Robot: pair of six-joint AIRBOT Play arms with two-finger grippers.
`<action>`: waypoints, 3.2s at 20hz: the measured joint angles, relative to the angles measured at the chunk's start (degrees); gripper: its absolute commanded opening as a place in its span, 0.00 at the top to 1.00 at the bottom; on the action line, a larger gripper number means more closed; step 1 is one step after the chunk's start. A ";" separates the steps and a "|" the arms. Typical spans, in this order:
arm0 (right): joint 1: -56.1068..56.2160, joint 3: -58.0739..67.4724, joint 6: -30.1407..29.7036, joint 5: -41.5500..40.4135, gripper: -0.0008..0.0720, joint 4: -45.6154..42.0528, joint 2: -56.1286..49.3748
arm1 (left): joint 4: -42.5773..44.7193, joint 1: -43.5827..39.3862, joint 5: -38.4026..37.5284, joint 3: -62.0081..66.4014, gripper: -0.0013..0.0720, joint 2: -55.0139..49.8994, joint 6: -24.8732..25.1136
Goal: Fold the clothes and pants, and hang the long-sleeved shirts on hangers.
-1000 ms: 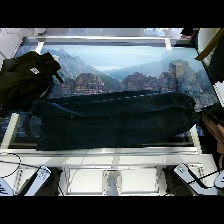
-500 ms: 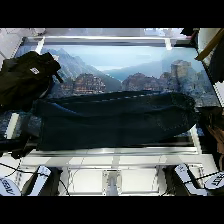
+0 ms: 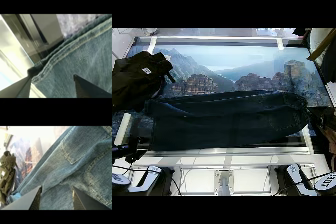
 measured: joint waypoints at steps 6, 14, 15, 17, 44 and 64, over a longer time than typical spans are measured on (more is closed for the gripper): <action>0.00 0.00 -0.04 1.57 0.38 0.02 0.02 | 0.04 0.83 -3.28 0.44 0.32 -4.04 1.36; 0.00 0.00 -0.02 2.08 0.38 -0.04 0.02 | 4.98 1.90 -8.22 8.52 0.32 -4.07 0.26; 0.00 0.00 -0.02 1.84 0.38 -0.13 0.02 | 5.40 1.99 -8.26 8.09 0.32 -4.13 0.46; 0.00 0.00 -0.02 1.70 0.38 -0.28 0.02 | 5.86 1.99 -7.48 6.49 0.32 -4.20 2.01; 0.00 0.00 -0.61 0.76 0.38 -0.37 0.02 | 1.51 -5.46 5.49 -2.73 0.96 -4.33 7.26; -18.73 -17.07 1.86 -13.00 0.20 -13.81 0.00 | -9.27 -6.99 3.98 6.40 0.95 -2.82 8.24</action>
